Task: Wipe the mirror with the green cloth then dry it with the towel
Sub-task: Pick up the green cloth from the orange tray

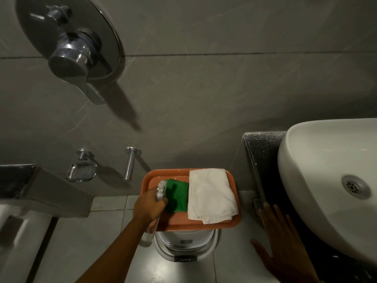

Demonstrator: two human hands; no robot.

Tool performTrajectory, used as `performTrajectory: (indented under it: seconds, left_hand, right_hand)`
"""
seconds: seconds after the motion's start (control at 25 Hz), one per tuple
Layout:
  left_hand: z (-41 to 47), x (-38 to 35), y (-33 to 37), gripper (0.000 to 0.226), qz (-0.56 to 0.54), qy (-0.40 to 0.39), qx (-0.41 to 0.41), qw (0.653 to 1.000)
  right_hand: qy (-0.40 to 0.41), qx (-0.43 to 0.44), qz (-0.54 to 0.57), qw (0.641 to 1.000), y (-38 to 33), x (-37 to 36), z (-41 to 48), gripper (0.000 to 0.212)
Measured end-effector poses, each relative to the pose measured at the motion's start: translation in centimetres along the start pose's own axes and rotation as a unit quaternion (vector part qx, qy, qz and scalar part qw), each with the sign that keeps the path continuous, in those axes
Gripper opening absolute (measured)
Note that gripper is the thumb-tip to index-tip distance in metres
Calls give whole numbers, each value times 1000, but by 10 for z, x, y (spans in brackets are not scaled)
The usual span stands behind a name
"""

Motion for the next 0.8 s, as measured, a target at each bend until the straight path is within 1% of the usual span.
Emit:
performTrajectory:
  seconds: [0.08,0.2,0.32,0.4,0.48,0.56,0.6,0.64,0.68,0.72,0.76,0.8]
  left_hand:
    - [-5,11,-2,15,-26,29,-1,999]
    - [-17,23,-12,22,-75,72,18,994]
    - [-29,21,-22,14,-149,85,19,985]
    - [-35,18,-34,8,-191,96,35,976]
    - [-39,11,-46,35,-205,94,59,973]
    - [-47,6,-51,51,-197,73,56,976]
    - [-53,6,-50,57,-194,57,55,978]
    - [-59,5,-51,62,-187,44,54,980]
    - [-65,7,-54,68,-171,41,67,982]
    - [-72,10,-60,70,-146,62,92,983]
    - [-84,13,-66,66,-125,100,136,978]
    - [-100,12,-68,54,-118,141,177,967]
  right_hand:
    - [0,0,1,1000,1,0,-1,92]
    - [-8,-1,-12,1000,3,-3,-1,90]
    - [-15,-6,-24,1000,7,-7,0,87]
    - [-1,-1,-26,1000,8,-6,0,87]
    - [24,5,-25,999,6,-6,-1,87]
    - [80,1,-20,997,-6,0,1,75]
    - [108,2,-2,994,-20,1,3,70]
    - [120,8,28,992,-37,-4,6,71]
    - [115,17,67,991,-57,-13,11,73]
    - [99,22,110,989,-78,-23,19,74]
    - [68,19,157,985,-96,-35,28,74]
    - [35,8,204,978,-111,-49,40,71]
Point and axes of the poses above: each hand's wrist, its own z-axis towards the middle knuckle, its own x-axis out of the back of the hand, y = z × x, the point moved 8 cm from there along z, towards the middle knuckle, and after that the axes turned 7 degrees about z, right-handed, at the moved point
